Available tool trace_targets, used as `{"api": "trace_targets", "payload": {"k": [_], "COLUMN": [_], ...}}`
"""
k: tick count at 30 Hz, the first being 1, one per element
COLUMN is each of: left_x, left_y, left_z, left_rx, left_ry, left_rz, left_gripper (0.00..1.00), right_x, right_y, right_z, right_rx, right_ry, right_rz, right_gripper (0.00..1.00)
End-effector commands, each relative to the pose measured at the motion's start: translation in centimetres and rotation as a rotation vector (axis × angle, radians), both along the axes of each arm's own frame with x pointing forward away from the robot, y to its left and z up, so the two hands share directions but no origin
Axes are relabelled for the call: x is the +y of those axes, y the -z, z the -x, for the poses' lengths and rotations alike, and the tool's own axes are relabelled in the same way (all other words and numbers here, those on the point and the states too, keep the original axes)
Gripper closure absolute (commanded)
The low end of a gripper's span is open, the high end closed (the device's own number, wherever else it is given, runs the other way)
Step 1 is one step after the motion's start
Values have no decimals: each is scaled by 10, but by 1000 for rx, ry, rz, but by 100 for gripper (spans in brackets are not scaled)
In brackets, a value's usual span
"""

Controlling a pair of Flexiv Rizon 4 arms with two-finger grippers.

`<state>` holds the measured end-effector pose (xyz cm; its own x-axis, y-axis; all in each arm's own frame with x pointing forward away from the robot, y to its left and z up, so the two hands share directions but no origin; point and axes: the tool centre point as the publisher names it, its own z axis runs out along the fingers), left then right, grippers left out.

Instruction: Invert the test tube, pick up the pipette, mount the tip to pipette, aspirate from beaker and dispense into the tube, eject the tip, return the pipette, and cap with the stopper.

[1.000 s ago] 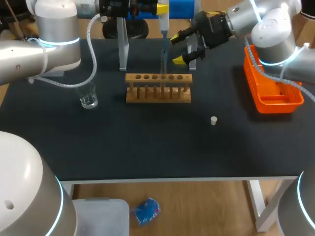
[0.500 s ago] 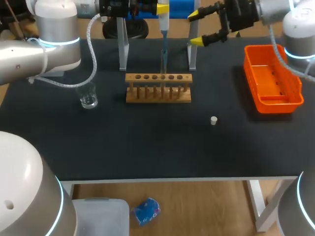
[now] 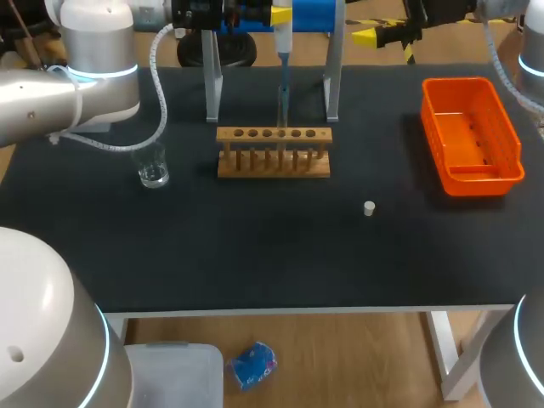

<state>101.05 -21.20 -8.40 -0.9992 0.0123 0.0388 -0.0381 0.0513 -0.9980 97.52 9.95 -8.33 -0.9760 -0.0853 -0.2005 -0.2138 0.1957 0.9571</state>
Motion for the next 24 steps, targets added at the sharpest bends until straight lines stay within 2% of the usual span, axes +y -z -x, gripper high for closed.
{"api": "trace_targets", "payload": {"k": [1, 6, 10, 11, 12, 13, 15, 16, 24], "left_x": [0, 0, 0, 0, 0, 0, 0, 0, 0], "left_y": [-1, -1, -1, -1, -1, -1, -1, -1, -1], "left_z": [-1, -1, -1, -1, -1, -1, -1, -1, -1], "left_rx": [0, 0, 0, 0, 0, 0, 0, 0, 0], "left_ry": [1, 1, 1, 1, 1, 1, 1, 1, 1], "left_rz": [-1, -1, -1, -1, -1, -1, -1, -1, -1], "left_gripper": [100, 100, 100, 100, 100, 100, 100, 100, 100], "right_x": [1, 1, 5, 5, 6, 7, 10, 11, 28], "right_y": [0, 0, -14, -18, -23, -27, -34, -38, -70], "right_z": [-4, -4, -5, -5, -6, -6, -6, -6, -7], "right_rx": [2, 2, 58, 77, 83, 81, 92, 97, 157], "right_ry": [-11, -11, -32, -37, -34, -34, -33, -33, -67], "right_rz": [2, 2, -82, -98, -107, -108, -102, -95, -139], "right_gripper": [0, 0, 0, 9, 45, 53, 82, 100, 100]}}
